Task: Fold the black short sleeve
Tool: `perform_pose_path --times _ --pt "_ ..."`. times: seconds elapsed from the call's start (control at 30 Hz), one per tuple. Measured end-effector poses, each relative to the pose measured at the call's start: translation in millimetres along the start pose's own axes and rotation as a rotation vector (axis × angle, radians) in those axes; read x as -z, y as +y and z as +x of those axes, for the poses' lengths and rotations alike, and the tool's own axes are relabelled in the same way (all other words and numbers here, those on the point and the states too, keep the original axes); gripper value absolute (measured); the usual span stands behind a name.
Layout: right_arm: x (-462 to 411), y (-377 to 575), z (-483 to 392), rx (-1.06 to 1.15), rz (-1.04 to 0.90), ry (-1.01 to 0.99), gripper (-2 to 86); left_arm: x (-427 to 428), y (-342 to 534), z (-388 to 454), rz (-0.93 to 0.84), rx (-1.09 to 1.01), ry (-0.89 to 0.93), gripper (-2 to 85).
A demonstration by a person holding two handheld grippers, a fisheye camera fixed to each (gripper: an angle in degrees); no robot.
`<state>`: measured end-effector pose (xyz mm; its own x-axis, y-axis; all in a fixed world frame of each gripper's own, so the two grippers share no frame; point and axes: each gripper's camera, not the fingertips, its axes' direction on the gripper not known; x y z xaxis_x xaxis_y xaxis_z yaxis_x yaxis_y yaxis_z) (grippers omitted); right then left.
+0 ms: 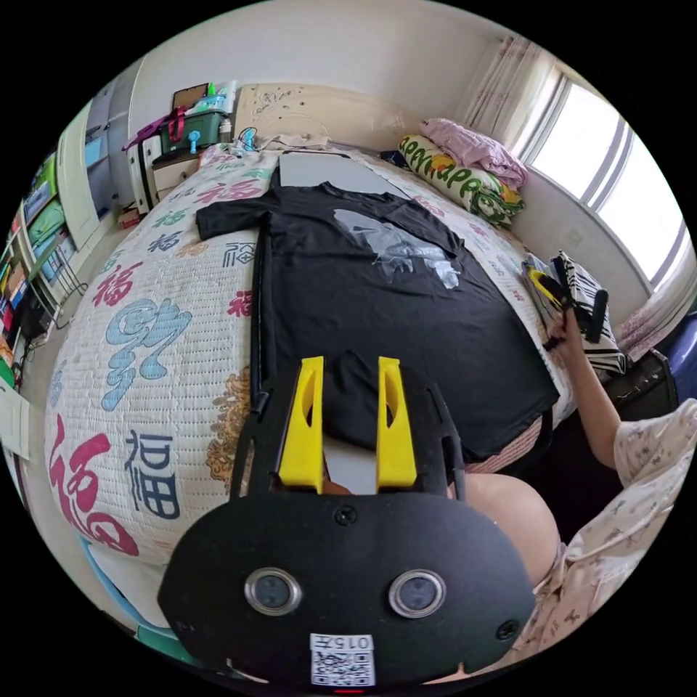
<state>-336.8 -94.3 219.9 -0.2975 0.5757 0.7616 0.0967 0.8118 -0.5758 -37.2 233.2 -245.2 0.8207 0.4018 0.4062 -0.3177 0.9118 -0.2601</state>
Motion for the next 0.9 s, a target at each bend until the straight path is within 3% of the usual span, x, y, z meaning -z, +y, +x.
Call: perform_pose_path --times 0.17,0.37,0.53,0.67,0.9 --pt "70.5 90.0 0.8 -0.086 -0.098 0.006 8.8 -12.1 3.0 -25.7 -0.032 -0.024 0.016 7.9" --pt "102.8 155.9 13.7 -0.277 -0.176 -0.053 10.3 55.0 59.1 -76.6 0.156 -0.037 0.116 1.6" --pt "82.5 179.0 -11.2 -0.293 -0.256 0.099 10.2 100.4 126.2 -157.8 0.266 0.065 0.24 0.8" --pt "48.0 196.8 -8.6 -0.355 -0.345 0.187 8.9 111.5 144.4 -198.3 0.254 0.059 0.252 0.6" --pt "-17.0 202.5 -34.4 -0.15 -0.444 0.43 7.2 122.3 161.7 -272.6 0.182 0.039 0.361 0.0"
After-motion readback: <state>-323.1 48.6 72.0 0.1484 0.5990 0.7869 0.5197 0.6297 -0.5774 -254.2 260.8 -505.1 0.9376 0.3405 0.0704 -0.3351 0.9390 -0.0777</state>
